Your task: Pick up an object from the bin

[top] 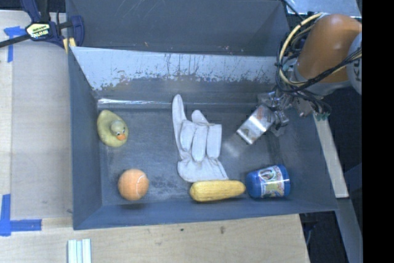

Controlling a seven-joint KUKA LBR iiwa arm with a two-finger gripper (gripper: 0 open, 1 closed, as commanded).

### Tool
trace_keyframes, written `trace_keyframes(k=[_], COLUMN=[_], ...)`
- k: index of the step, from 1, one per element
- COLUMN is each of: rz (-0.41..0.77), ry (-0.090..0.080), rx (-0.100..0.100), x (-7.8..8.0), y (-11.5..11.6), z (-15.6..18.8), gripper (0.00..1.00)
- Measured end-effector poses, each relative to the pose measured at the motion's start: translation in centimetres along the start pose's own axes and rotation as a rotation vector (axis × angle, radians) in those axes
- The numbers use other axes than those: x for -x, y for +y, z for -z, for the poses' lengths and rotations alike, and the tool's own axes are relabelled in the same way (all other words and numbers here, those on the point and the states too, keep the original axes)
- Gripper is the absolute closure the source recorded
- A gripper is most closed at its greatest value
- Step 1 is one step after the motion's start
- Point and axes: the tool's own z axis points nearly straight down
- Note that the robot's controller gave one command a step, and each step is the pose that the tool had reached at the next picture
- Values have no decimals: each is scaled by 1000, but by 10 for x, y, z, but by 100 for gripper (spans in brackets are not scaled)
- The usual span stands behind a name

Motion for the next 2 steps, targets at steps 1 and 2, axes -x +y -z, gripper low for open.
trace_keyframes(k=[1, 2], rz=[-1, -1], ry=[-12, -6], rx=[-5, -1], x=[3, 2], y=[-2, -1], z=[17, 26], gripper=[100, 100])
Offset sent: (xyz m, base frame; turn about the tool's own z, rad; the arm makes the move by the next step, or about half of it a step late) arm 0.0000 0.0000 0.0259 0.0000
